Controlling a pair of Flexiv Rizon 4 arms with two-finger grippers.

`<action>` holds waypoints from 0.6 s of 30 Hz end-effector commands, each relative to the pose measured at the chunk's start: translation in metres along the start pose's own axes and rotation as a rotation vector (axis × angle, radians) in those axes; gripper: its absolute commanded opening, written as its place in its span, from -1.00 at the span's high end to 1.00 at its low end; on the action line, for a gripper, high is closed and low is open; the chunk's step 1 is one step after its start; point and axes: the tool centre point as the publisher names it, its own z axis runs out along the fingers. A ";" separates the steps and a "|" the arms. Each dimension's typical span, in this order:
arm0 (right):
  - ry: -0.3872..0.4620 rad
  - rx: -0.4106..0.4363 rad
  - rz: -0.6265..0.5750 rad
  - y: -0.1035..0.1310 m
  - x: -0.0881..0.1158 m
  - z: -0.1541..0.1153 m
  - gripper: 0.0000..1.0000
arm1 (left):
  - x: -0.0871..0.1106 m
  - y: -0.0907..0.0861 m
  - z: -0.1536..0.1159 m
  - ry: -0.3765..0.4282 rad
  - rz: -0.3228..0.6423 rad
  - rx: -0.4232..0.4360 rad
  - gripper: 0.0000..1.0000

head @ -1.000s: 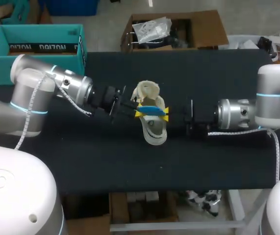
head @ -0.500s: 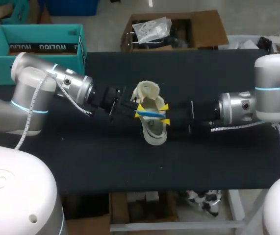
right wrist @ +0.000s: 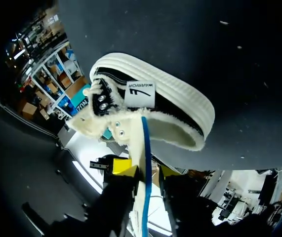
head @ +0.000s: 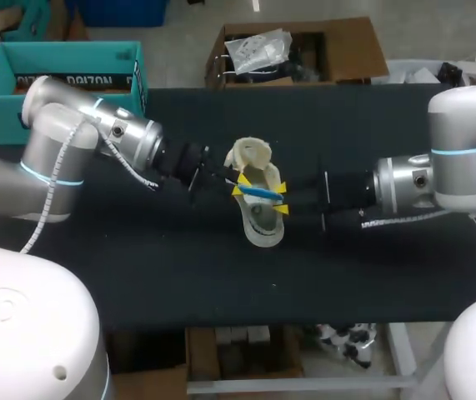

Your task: Open the shoe tongue, take the insole out of the shoe, put the insole back into the shoe, and pack the shoe into the shoebox

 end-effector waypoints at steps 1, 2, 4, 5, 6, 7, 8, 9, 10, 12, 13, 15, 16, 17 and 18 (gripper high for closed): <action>0.014 -0.022 -0.002 -0.005 -0.003 -0.003 0.74 | -0.002 0.000 -0.002 0.015 0.003 -0.006 1.00; 0.017 -0.023 -0.001 -0.005 -0.004 -0.003 0.80 | -0.003 0.001 -0.002 0.017 0.003 -0.009 1.00; 0.021 -0.031 -0.002 -0.005 -0.004 -0.003 0.83 | -0.003 0.002 -0.002 0.023 0.001 -0.008 1.00; 0.023 -0.033 -0.002 -0.005 -0.004 -0.003 0.84 | -0.003 0.002 -0.002 0.026 0.000 -0.008 1.00; 0.026 -0.045 -0.005 -0.005 -0.004 -0.003 0.85 | -0.003 0.003 -0.002 0.029 -0.002 -0.007 1.00; 0.030 -0.045 -0.005 -0.005 -0.005 -0.002 0.87 | -0.003 0.004 -0.001 0.030 -0.003 -0.007 1.00; 0.032 -0.044 -0.005 -0.005 -0.005 -0.002 0.91 | -0.003 0.004 -0.001 0.031 -0.004 -0.006 1.00; 0.033 -0.046 -0.006 -0.004 -0.005 -0.001 0.95 | -0.003 0.004 -0.001 0.032 -0.006 -0.005 1.00; 0.034 -0.048 -0.006 -0.004 -0.005 0.000 1.00 | -0.003 0.005 -0.001 0.034 -0.007 -0.005 1.00; 0.037 -0.056 -0.009 -0.002 -0.006 0.003 1.00 | -0.003 0.005 -0.001 0.036 -0.009 -0.003 1.00; 0.040 -0.059 -0.011 -0.001 -0.006 0.004 1.00 | -0.003 0.005 -0.001 0.042 -0.007 -0.001 1.00; 0.051 -0.067 -0.014 0.001 -0.007 0.006 1.00 | -0.003 0.006 -0.001 0.045 -0.006 -0.001 1.00; 0.055 -0.069 -0.020 0.002 -0.007 0.007 1.00 | -0.003 0.006 -0.002 0.047 -0.006 0.000 1.00; 0.057 -0.070 -0.023 0.003 -0.007 0.009 1.00 | -0.003 0.006 -0.002 0.047 -0.005 0.000 1.00; 0.057 -0.070 -0.023 0.004 -0.007 0.011 1.00 | -0.003 0.006 -0.003 0.049 -0.005 0.001 1.00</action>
